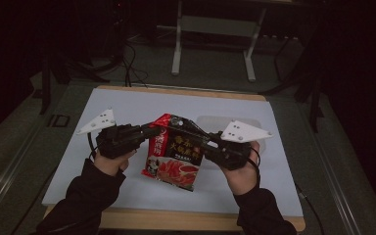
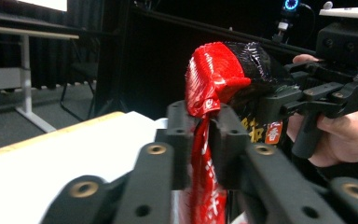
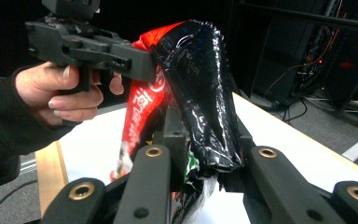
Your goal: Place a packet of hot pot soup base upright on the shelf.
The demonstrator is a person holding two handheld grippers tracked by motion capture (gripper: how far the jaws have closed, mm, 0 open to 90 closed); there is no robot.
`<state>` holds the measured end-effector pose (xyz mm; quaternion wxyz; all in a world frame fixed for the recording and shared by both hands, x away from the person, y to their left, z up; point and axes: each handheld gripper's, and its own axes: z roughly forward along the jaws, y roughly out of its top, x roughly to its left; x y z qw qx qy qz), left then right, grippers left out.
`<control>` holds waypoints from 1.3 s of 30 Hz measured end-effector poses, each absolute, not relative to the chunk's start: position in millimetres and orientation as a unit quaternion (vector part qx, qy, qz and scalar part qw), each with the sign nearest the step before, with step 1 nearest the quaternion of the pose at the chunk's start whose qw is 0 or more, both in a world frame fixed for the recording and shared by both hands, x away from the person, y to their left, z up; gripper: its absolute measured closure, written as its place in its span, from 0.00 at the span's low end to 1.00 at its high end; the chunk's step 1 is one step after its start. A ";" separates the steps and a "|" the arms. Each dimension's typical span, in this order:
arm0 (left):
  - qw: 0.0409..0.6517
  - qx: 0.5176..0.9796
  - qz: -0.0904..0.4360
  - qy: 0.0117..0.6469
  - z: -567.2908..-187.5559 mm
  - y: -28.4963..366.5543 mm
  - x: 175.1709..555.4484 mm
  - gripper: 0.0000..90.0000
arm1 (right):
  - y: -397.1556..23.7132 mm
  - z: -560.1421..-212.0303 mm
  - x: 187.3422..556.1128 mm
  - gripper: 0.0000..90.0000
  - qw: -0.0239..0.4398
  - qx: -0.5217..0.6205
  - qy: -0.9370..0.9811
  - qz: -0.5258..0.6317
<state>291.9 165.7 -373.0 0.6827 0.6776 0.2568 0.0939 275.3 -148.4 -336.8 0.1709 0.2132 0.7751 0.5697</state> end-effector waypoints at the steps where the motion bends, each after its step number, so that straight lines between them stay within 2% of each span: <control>1: 0.683 0.677 0.093 0.257 -372.8 166.4 292.1 0.78 | -148.5 -334.2 275.0 0.85 0.181 0.212 0.777 0.565; 4: 0.688 0.672 0.093 0.258 -372.7 168.8 292.4 0.62 | -149.9 -331.1 274.7 0.85 0.189 0.214 0.776 0.562; 5: 0.688 0.670 0.096 0.262 -372.4 170.8 292.4 0.62 | -151.3 -329.5 275.2 0.85 0.195 0.217 0.775 0.560; 6: 0.687 0.671 0.101 0.262 -372.6 171.3 292.0 0.50 | -155.5 -325.9 277.5 0.85 0.202 0.225 0.770 0.562; 9: 0.680 0.677 0.113 0.258 -374.5 170.9 290.6 0.40 | -161.7 -319.8 280.3 0.85 0.213 0.234 0.762 0.565; 10: 0.680 0.677 0.113 0.258 -374.5 170.9 290.6 0.33 | -161.7 -319.8 280.3 0.85 0.213 0.234 0.762 0.565; 11: 0.675 0.682 0.111 0.258 -376.4 170.0 290.7 0.33 | -163.5 -317.5 281.3 0.85 0.217 0.236 0.759 0.566; 14: 0.671 0.688 0.108 0.253 -380.2 169.9 290.5 0.20 | -170.7 -307.3 284.2 0.85 0.233 0.246 0.749 0.570; 17: 0.669 0.692 0.098 0.251 -387.6 170.6 289.0 0.20 | -173.9 -302.1 284.9 0.85 0.240 0.251 0.744 0.570; 20: 0.660 0.697 0.103 0.259 -396.0 172.4 288.7 0.15 | -185.9 -289.3 286.8 0.85 0.261 0.267 0.728 0.575; 23: 0.653 0.697 0.104 0.276 -402.2 176.5 289.8 0.03 | -194.0 -281.4 287.5 0.85 0.274 0.276 0.719 0.575; 31: 0.607 0.733 0.132 0.279 -419.0 180.3 286.7 0.02 | -213.9 -267.4 288.8 0.85 0.317 0.301 0.699 0.566; 35: 0.609 0.728 0.108 0.295 -429.0 185.4 288.4 0.01 | -224.8 -264.9 290.0 0.85 0.336 0.317 0.686 0.562; 39: 0.602 0.728 0.112 0.309 -442.1 189.1 288.2 0.00 | -236.6 -265.6 292.0 0.85 0.357 0.340 0.672 0.554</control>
